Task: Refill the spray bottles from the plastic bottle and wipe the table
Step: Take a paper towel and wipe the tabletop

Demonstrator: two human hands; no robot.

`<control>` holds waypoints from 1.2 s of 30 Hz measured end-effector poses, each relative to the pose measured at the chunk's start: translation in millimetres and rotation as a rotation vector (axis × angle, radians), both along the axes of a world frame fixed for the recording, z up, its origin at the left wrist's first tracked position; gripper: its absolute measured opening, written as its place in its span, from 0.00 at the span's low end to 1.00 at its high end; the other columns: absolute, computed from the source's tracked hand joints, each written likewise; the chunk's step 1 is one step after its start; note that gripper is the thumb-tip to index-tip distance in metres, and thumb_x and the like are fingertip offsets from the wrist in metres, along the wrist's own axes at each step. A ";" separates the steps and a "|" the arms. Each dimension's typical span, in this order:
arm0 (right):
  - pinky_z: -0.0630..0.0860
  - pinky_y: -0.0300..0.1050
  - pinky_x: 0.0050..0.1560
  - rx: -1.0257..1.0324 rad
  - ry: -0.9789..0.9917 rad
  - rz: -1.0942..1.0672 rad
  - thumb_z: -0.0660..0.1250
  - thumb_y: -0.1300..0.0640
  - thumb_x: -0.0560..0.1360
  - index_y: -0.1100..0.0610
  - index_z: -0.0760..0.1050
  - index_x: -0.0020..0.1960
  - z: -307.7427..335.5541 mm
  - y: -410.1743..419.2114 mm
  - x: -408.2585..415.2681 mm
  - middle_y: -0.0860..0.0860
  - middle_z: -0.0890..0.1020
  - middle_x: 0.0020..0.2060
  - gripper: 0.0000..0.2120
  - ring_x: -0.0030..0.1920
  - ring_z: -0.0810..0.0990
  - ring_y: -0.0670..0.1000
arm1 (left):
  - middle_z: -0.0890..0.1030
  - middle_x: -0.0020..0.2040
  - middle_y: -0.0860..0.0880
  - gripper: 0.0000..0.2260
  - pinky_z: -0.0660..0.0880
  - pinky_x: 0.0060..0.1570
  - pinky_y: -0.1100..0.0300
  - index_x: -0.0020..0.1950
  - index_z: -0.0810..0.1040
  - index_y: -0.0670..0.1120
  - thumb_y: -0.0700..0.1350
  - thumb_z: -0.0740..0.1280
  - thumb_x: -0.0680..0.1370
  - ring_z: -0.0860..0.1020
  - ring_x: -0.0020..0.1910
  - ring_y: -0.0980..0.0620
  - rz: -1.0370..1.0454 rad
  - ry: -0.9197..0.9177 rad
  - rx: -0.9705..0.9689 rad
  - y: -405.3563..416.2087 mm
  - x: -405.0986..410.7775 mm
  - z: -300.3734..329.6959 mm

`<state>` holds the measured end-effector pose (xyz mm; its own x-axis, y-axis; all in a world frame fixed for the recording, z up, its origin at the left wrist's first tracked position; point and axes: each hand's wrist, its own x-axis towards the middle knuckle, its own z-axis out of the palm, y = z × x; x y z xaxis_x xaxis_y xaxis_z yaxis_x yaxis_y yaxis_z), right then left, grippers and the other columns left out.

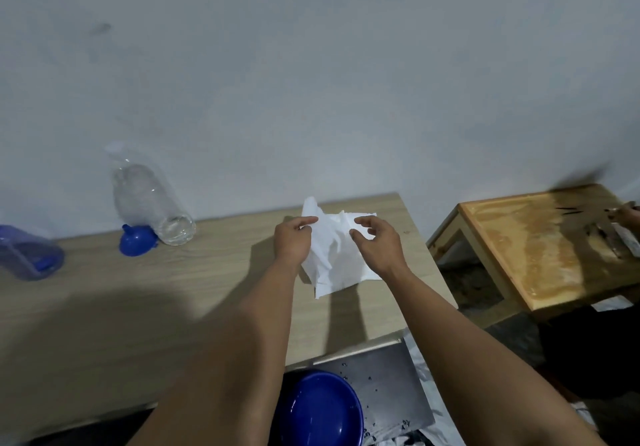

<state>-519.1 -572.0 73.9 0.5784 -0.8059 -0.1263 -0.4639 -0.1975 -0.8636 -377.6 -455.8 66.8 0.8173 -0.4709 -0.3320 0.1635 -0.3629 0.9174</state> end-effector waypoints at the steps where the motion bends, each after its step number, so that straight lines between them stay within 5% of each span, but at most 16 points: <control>1: 0.73 0.43 0.63 -0.002 -0.005 0.018 0.72 0.55 0.79 0.52 0.81 0.64 7.4 5.4 4.6 0.41 0.80 0.58 0.13 0.64 0.77 0.47 | 0.80 0.41 0.58 0.21 0.72 0.40 0.61 0.51 0.86 0.52 0.34 0.58 0.74 0.73 0.37 0.53 0.004 -0.021 -0.003 7.1 4.8 10.8; 7: 0.73 0.46 0.66 0.029 -0.012 0.237 0.69 0.53 0.81 0.52 0.77 0.71 45.7 59.6 66.7 0.50 0.81 0.64 0.19 0.68 0.78 0.52 | 0.83 0.48 0.56 0.20 0.76 0.44 0.59 0.52 0.86 0.53 0.34 0.60 0.74 0.76 0.36 0.54 0.066 -0.103 -0.093 84.2 47.1 62.5; 12: 0.68 0.54 0.72 0.306 0.009 0.281 0.71 0.38 0.78 0.52 0.58 0.84 66.5 136.6 136.4 0.55 0.69 0.79 0.41 0.76 0.70 0.59 | 0.83 0.47 0.53 0.19 0.78 0.49 0.53 0.51 0.86 0.54 0.35 0.61 0.74 0.77 0.42 0.51 0.157 -0.083 -0.145 185.1 93.9 87.4; 14: 0.70 0.58 0.68 0.455 0.036 0.301 0.74 0.34 0.73 0.51 0.61 0.82 65.4 170.9 161.0 0.51 0.73 0.76 0.46 0.72 0.75 0.60 | 0.82 0.45 0.48 0.19 0.78 0.46 0.53 0.51 0.86 0.53 0.35 0.61 0.75 0.77 0.41 0.49 0.215 -0.067 -0.158 232.4 112.3 93.4; 19: 0.82 0.54 0.52 0.676 -0.089 0.368 0.77 0.59 0.74 0.58 0.81 0.61 62.7 263.9 220.9 0.57 0.87 0.58 0.16 0.52 0.86 0.58 | 0.83 0.49 0.49 0.17 0.79 0.54 0.50 0.55 0.85 0.49 0.34 0.61 0.77 0.80 0.46 0.48 0.346 -0.054 -0.157 358.3 165.4 88.3; 21: 0.82 0.51 0.47 0.734 -0.101 0.386 0.77 0.60 0.75 0.61 0.83 0.57 62.4 305.7 244.1 0.57 0.88 0.54 0.12 0.48 0.87 0.57 | 0.82 0.49 0.49 0.15 0.78 0.57 0.49 0.54 0.84 0.50 0.35 0.61 0.78 0.80 0.49 0.48 0.362 -0.023 -0.148 405.9 189.9 79.3; 27: 0.82 0.50 0.46 0.746 -0.056 0.353 0.72 0.60 0.79 0.62 0.81 0.61 44.0 414.3 307.8 0.57 0.87 0.52 0.11 0.48 0.86 0.56 | 0.82 0.57 0.47 0.10 0.80 0.50 0.53 0.55 0.83 0.49 0.37 0.70 0.76 0.81 0.54 0.46 0.326 0.083 -0.135 520.4 258.0 53.4; 32: 0.82 0.50 0.45 0.673 -0.079 0.313 0.70 0.62 0.79 0.59 0.77 0.65 24.4 467.9 337.7 0.58 0.86 0.58 0.14 0.51 0.85 0.57 | 0.83 0.56 0.47 0.15 0.79 0.56 0.46 0.60 0.80 0.43 0.35 0.72 0.75 0.82 0.52 0.46 0.222 0.148 -0.119 576.9 297.0 47.5; 36: 0.82 0.50 0.43 0.603 -0.067 0.259 0.67 0.66 0.80 0.57 0.77 0.54 19.9 491.4 341.8 0.56 0.84 0.51 0.06 0.47 0.83 0.56 | 0.83 0.53 0.46 0.15 0.81 0.48 0.55 0.59 0.81 0.41 0.34 0.73 0.74 0.81 0.46 0.52 0.135 0.071 -0.021 600.6 312.8 42.1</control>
<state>-177.3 -80.6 93.8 0.7664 -0.4387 -0.4693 -0.4078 0.2323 -0.8830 -64.8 144.8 108.9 0.8485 -0.3662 -0.3819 0.2737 -0.3139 0.9091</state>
